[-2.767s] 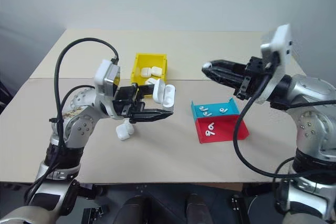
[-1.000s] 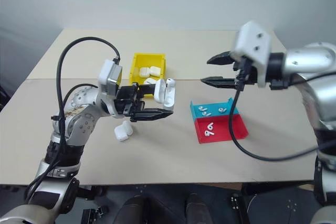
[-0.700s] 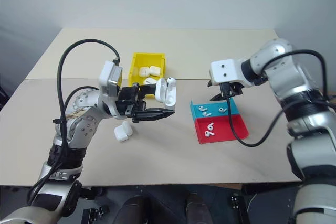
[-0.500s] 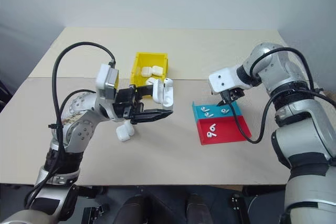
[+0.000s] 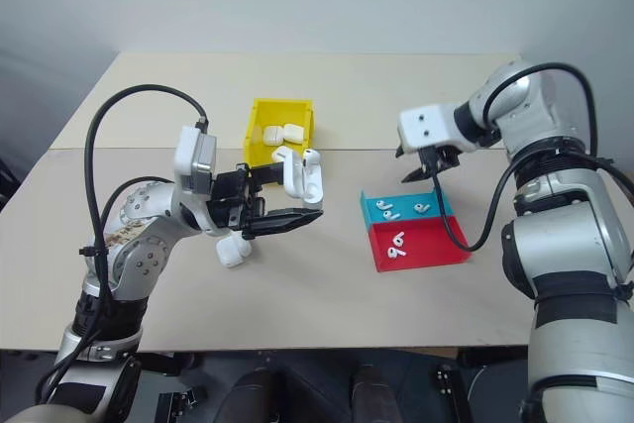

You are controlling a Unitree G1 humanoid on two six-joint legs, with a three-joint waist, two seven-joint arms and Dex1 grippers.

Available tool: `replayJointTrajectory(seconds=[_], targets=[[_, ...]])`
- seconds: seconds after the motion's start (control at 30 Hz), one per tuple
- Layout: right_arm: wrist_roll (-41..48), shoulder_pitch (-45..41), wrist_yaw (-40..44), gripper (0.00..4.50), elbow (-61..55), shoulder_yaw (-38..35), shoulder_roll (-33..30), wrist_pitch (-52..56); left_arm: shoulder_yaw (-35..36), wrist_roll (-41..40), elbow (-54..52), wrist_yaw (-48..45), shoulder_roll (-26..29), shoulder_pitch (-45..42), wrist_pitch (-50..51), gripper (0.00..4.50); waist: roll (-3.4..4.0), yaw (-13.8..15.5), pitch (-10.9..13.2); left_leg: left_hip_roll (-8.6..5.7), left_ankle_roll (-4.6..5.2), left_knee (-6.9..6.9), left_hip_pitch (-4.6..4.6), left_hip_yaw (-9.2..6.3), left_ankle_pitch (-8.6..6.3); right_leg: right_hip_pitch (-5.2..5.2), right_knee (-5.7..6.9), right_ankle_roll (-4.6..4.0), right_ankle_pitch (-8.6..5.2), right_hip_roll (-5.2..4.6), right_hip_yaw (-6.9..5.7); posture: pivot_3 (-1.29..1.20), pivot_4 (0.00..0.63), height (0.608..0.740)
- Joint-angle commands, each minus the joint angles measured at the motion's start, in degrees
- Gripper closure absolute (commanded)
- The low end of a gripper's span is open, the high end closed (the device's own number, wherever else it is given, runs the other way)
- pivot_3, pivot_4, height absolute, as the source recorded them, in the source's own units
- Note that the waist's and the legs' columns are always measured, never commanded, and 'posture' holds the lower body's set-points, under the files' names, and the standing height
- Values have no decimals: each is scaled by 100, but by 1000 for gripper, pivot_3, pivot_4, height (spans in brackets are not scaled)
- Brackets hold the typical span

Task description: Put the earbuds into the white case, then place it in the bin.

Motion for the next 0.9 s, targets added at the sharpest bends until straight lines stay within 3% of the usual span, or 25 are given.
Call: replayJointTrajectory(seconds=[0.03, 0.23, 0.27, 0.53, 0.9], targets=[[947, 192, 350, 2341, -1042, -477, -389, 984, 57, -107, -108, -86, 46, -106, -32, 1734, 0, 24, 0, 0, 0, 0, 0, -1, 0, 2, -1, 0, 0, 0, -2, 0, 150, 740], [2790, 1409, -439, 4329, -4079, -1921, -641, 4243, -37, -75, 128, -225, -29, -313, -41, 1734, 0, 36, 0, -1, 1, 2, -1, -2, -1, 1, 4, 0, 0, 1, 0, 0, 150, 740], [2963, 1648, -623, 4492, -4550, -2056, -649, 4561, -50, -75, 155, -254, -34, -338, -42, 1734, 1, 37, -1, -1, 1, 2, -1, -2, -1, 2, 4, 0, 0, 1, -1, 0, 150, 740], [3797, 2749, -2111, 4492, -7124, -2458, -476, 6392, -117, -45, 402, -446, -109, -553, -56, 1734, 0, 7, -1, -2, 2, 6, 0, -5, -1, 2, 7, 0, 0, 2, 0, 0, 150, 740], [4816, 3030, -2721, 4492, -8217, -2667, -492, 7131, -140, -25, 515, -542, -159, -648, -61, 1734, 0, 10, -1, -2, 2, 6, -1, -7, -1, 3, 4, 1, 0, 2, -1, 0, 150, 740]])
